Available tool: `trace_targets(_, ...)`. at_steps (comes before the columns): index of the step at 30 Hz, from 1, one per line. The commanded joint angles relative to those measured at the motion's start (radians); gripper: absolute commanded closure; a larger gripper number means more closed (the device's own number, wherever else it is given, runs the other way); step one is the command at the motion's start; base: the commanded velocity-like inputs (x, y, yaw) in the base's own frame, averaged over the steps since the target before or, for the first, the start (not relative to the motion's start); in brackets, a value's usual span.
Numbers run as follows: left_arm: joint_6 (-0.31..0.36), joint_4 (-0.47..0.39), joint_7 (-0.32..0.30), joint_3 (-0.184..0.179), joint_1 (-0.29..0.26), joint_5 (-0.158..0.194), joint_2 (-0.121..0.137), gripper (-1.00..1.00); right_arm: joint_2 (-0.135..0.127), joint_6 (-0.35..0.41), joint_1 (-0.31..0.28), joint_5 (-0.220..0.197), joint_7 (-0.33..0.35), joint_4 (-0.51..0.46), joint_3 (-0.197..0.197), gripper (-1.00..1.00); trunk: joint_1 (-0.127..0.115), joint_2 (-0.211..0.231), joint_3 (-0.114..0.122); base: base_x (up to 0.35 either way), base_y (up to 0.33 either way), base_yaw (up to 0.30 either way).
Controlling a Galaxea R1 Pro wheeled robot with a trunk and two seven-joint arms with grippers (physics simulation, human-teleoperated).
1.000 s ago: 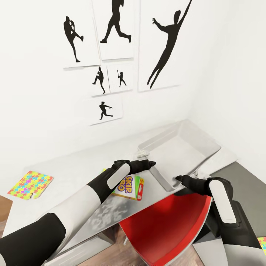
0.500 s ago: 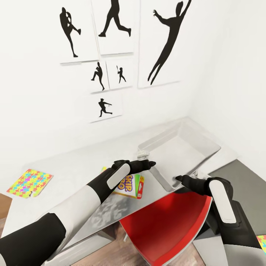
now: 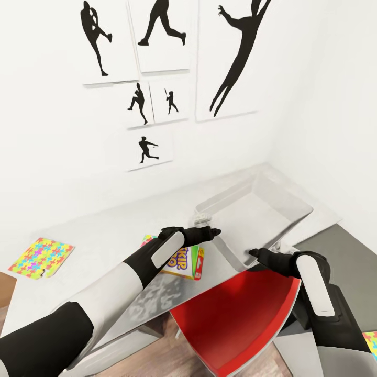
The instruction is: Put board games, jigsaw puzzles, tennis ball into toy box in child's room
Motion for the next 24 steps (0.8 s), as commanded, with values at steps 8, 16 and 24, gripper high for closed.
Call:
trace_targets(8, -0.007, -0.076, 0.009, -0.004, -0.001, 0.007, 0.0, 1.0, 0.0, 0.004, 0.0, -0.028, -0.009, 0.0, 0.015, 1.0, 0.0, -0.002, -0.002, 0.0, 0.0, 0.0)
trace_targets(16, -0.007, -0.078, 0.009, -0.005, -0.001, 0.007, 0.0, 1.0, 0.0, 0.004, 0.0, -0.028, -0.009, 0.001, 0.015, 1.0, 0.0, -0.002, -0.009, 0.0, 0.0, 0.0)
trace_targets(24, -0.007, -0.08, 0.009, -0.005, -0.001, 0.007, 0.0, 1.0, 0.0, 0.004, 0.0, -0.028, -0.009, 0.005, 0.015, 1.0, 0.0, -0.002, -0.021, 0.0, 0.0, 0.0)
